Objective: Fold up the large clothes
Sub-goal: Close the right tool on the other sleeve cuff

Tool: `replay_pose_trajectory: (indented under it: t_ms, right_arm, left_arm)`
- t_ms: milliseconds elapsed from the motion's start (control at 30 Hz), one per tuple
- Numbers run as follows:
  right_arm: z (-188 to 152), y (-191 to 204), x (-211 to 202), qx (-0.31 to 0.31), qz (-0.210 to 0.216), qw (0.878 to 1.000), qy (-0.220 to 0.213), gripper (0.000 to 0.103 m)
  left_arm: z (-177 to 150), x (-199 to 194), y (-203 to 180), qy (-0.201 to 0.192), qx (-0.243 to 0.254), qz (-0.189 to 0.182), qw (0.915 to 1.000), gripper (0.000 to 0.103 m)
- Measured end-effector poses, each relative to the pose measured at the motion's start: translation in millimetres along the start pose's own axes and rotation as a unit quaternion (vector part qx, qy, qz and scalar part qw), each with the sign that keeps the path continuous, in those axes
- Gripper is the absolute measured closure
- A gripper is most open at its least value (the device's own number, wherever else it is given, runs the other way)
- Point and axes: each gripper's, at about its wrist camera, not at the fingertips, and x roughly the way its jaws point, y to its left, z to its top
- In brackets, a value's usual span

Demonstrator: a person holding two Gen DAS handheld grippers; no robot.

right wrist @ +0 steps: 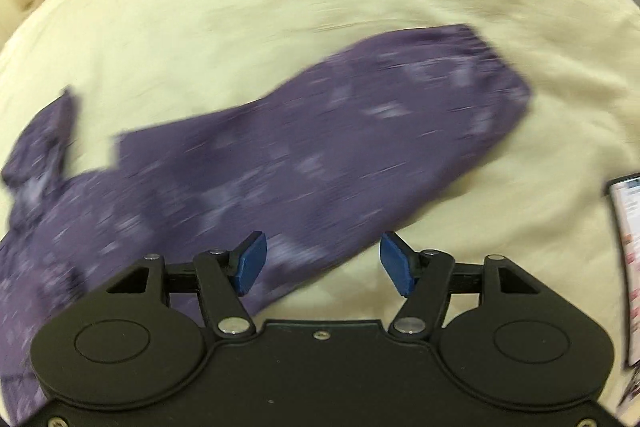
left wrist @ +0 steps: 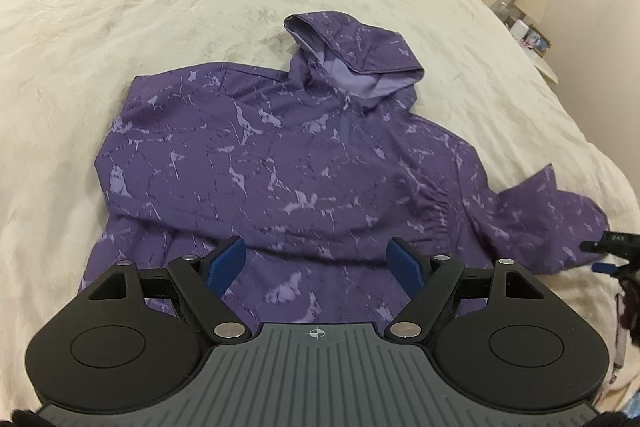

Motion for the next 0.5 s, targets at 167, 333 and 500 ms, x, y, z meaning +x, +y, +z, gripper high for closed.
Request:
replay_pose_trajectory:
  t_ms: [167,333,500]
  right_arm:
    - [15,-36,19,0.066,-0.014,0.998,0.0,0.032]
    - [22,-55,31,0.122,-0.005,0.993,-0.01,0.03]
    - [27,-55,24,0.131,-0.004,0.991,-0.035,0.085]
  left_arm:
    - [-6,-6,-10,0.002,0.005,0.015,0.9999,0.026]
    - [-7,-6,-13,0.006,0.011,0.027,0.9996,0.026]
    - [-5,0,-15,0.013,0.017,0.026,0.9994,0.026]
